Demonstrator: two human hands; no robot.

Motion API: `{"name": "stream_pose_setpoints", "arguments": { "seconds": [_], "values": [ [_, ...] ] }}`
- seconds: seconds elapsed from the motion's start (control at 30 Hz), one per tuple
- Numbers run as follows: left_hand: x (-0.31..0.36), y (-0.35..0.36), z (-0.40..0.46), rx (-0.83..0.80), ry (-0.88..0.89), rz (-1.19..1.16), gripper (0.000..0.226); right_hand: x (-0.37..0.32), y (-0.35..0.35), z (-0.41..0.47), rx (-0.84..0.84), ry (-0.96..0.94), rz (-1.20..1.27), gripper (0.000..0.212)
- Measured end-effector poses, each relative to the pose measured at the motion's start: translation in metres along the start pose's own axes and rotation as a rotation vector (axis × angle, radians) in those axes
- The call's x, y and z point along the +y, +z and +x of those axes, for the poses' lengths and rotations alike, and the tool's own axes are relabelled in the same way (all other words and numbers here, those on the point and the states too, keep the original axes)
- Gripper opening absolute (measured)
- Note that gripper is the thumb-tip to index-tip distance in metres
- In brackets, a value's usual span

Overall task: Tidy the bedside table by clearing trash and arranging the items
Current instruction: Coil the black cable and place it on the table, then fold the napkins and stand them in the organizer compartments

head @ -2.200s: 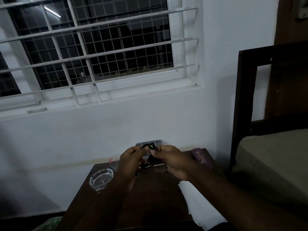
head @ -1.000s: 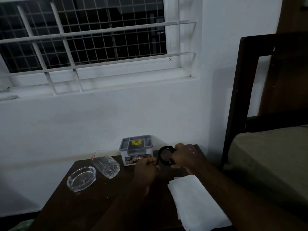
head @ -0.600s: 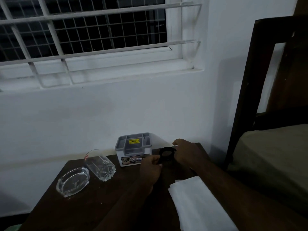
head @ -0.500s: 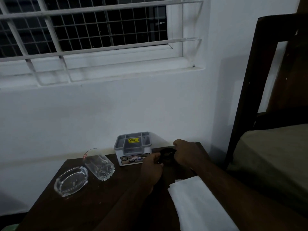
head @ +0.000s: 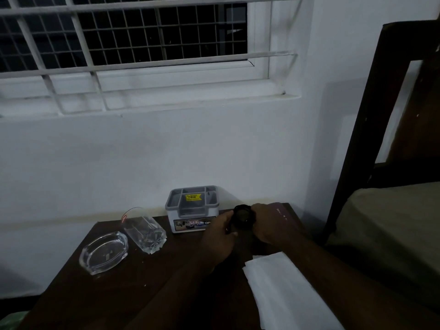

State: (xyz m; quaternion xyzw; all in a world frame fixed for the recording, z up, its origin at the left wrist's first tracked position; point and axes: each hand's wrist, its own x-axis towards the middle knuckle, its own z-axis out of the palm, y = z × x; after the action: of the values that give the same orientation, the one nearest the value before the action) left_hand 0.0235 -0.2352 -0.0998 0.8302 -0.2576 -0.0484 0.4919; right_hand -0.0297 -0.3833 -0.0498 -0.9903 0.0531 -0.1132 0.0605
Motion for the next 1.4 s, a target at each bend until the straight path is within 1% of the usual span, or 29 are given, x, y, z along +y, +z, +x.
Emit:
{"name": "stream_pose_setpoints", "arguments": {
  "seconds": [0.03, 0.07, 0.13, 0.17, 0.2, 0.23, 0.27, 0.33, 0.37, 0.4, 0.43, 0.57, 0.73, 0.8, 0.9, 1.03, 1.23, 1.3, 1.37, 1.4],
  "values": [
    [0.001, -0.006, -0.003, 0.035, 0.033, 0.04, 0.044, -0.003, -0.001, -0.001, 0.036, 0.024, 0.103, 0.027],
    [0.004, -0.013, -0.007, 0.116, 0.083, 0.072, 0.034, -0.009, -0.002, 0.0, 0.062, 0.04, 0.237, 0.032],
    [0.012, -0.034, -0.015, 0.355, 0.201, 0.118, 0.022, -0.02, 0.002, 0.005, 0.141, -0.02, 0.466, 0.043],
    [0.014, -0.047, -0.015, 0.469, 0.251, 0.174, 0.02, -0.026, 0.005, 0.009, 0.17, -0.08, 0.496, 0.047],
    [0.014, -0.061, -0.013, 0.544, 0.273, 0.258, 0.019, -0.032, 0.009, 0.012, 0.164, -0.146, 0.478, 0.052],
    [0.012, -0.074, -0.009, 0.563, 0.245, 0.371, 0.02, -0.036, 0.014, 0.015, 0.13, -0.2, 0.434, 0.056],
    [0.01, -0.087, -0.006, 0.527, 0.167, 0.514, 0.029, -0.042, 0.019, 0.017, 0.094, -0.242, 0.39, 0.06],
    [0.006, -0.103, -0.006, 0.353, -0.055, 0.768, 0.043, -0.049, 0.03, 0.024, 0.038, -0.282, 0.338, 0.063],
    [0.004, -0.107, -0.007, 0.267, -0.14, 0.808, 0.045, -0.051, 0.034, 0.026, 0.014, -0.282, 0.326, 0.063],
    [0.002, -0.108, -0.009, 0.212, -0.177, 0.794, 0.045, -0.053, 0.037, 0.029, -0.003, -0.284, 0.324, 0.062],
    [0.001, -0.109, -0.01, 0.196, -0.168, 0.774, 0.045, -0.053, 0.038, 0.03, -0.018, -0.279, 0.332, 0.06],
    [0.004, -0.112, -0.015, 0.165, -0.093, 0.863, 0.04, -0.053, 0.039, 0.03, -0.031, -0.259, 0.371, 0.056],
    [0.012, -0.114, -0.035, 0.126, -0.059, 0.865, 0.042, -0.055, 0.038, 0.02, -0.066, -0.259, 0.365, 0.057],
    [0.015, -0.115, -0.044, 0.108, -0.062, 0.857, 0.04, -0.055, 0.033, 0.011, -0.066, -0.269, 0.362, 0.057],
    [0.02, -0.116, -0.059, 0.077, -0.078, 0.876, 0.042, -0.059, 0.023, -0.003, -0.059, -0.279, 0.348, 0.054],
    [0.031, -0.116, -0.086, 0.044, -0.111, 0.846, 0.045, -0.066, 0.003, -0.023, -0.128, -0.311, 0.306, 0.047],
    [0.051, -0.111, -0.125, -0.018, -0.127, 0.835, 0.041, -0.072, -0.019, -0.061, -0.206, -0.302, 0.276, 0.059],
    [0.058, -0.109, -0.137, -0.047, -0.14, 0.854, 0.045, -0.072, -0.028, -0.075, -0.232, -0.325, 0.247, 0.059],
    [0.058, -0.108, -0.144, -0.084, -0.174, 0.894, 0.058, -0.068, -0.038, -0.081, -0.264, -0.353, 0.237, 0.06],
    [0.059, -0.107, -0.147, -0.072, -0.183, 0.915, 0.065, -0.062, -0.046, -0.084, -0.259, -0.342, 0.253, 0.057]
  ]
}}
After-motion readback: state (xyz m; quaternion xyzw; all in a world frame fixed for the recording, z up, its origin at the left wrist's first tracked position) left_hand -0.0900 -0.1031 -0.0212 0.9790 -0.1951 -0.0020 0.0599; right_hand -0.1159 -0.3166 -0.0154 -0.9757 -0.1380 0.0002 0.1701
